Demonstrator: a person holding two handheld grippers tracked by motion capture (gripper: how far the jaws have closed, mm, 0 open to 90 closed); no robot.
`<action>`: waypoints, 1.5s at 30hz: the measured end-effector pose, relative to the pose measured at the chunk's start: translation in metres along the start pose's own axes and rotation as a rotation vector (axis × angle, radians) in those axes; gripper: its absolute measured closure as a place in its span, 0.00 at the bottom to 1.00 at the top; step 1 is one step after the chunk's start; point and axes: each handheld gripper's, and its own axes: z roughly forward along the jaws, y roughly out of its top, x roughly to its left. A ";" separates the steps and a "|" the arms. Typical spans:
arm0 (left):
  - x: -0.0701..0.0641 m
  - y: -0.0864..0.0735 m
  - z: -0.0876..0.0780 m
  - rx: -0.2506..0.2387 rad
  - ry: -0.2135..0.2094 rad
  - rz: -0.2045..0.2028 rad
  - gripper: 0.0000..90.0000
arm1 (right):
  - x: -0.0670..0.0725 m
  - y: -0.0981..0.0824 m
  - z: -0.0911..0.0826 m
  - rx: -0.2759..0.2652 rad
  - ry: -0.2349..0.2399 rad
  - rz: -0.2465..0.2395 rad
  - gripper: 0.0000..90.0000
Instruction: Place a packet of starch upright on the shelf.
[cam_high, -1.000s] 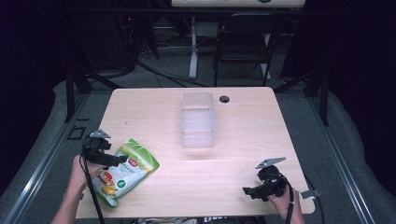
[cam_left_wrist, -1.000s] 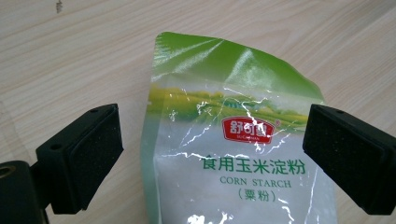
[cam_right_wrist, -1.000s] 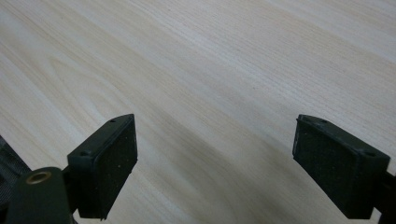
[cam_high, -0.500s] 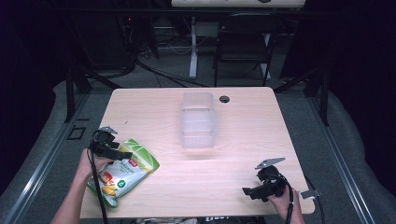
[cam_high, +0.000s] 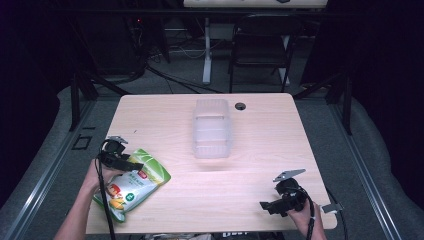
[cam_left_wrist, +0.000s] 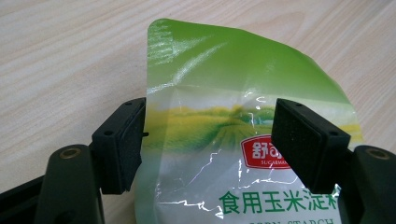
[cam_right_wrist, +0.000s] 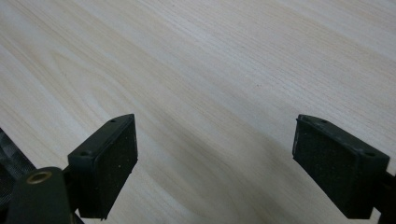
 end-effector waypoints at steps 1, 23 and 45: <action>0.000 0.000 0.000 0.000 0.000 0.000 0.32 | 0.000 0.000 0.000 0.000 0.000 0.000 0.15; 0.000 -0.009 0.003 0.040 0.029 0.062 0.76 | 0.001 0.000 0.000 0.005 -0.012 -0.003 0.16; -0.005 -0.025 -0.009 -0.029 0.066 0.037 0.97 | 0.001 -0.001 0.000 -0.003 -0.016 -0.005 0.16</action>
